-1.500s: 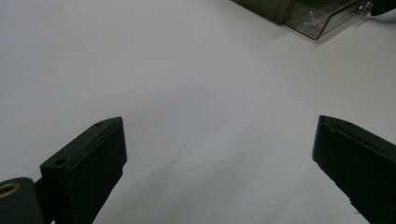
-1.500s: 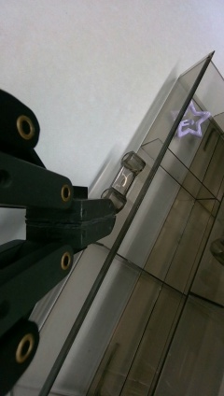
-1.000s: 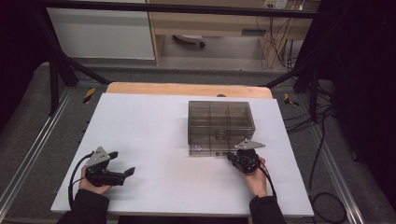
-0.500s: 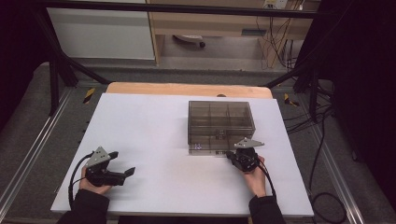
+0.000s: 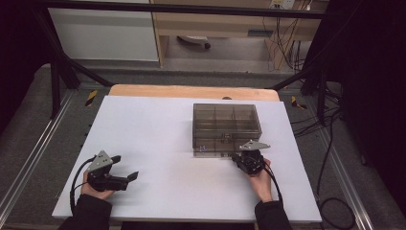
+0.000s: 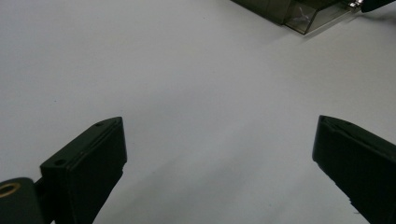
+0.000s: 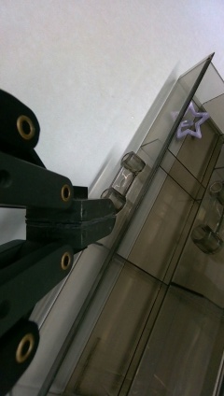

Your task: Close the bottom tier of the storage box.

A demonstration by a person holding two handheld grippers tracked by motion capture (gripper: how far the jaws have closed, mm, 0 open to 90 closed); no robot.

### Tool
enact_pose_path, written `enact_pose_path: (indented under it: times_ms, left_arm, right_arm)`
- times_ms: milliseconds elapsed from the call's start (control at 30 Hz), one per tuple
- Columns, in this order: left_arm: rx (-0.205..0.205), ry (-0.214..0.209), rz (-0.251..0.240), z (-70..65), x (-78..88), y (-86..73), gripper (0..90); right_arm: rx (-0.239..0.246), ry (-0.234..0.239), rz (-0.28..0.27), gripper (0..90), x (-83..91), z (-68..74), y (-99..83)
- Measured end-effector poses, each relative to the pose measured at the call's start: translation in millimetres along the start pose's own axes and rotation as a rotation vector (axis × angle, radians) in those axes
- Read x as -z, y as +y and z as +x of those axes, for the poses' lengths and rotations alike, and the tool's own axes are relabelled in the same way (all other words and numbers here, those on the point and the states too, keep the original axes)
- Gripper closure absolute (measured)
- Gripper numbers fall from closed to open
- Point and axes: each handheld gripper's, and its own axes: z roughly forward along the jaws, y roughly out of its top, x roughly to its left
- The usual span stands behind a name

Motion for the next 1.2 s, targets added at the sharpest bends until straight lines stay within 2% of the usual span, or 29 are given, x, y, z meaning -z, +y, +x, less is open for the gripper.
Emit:
enact_pose_path:
  times_ms: [1200]
  left_arm:
    - [0.002, 0.002, -0.001, 0.1, 0.1, -0.2, 2.7]
  right_arm:
    - [-0.009, -0.012, -0.006, 90.0, -5.7, -3.5, 6.0]
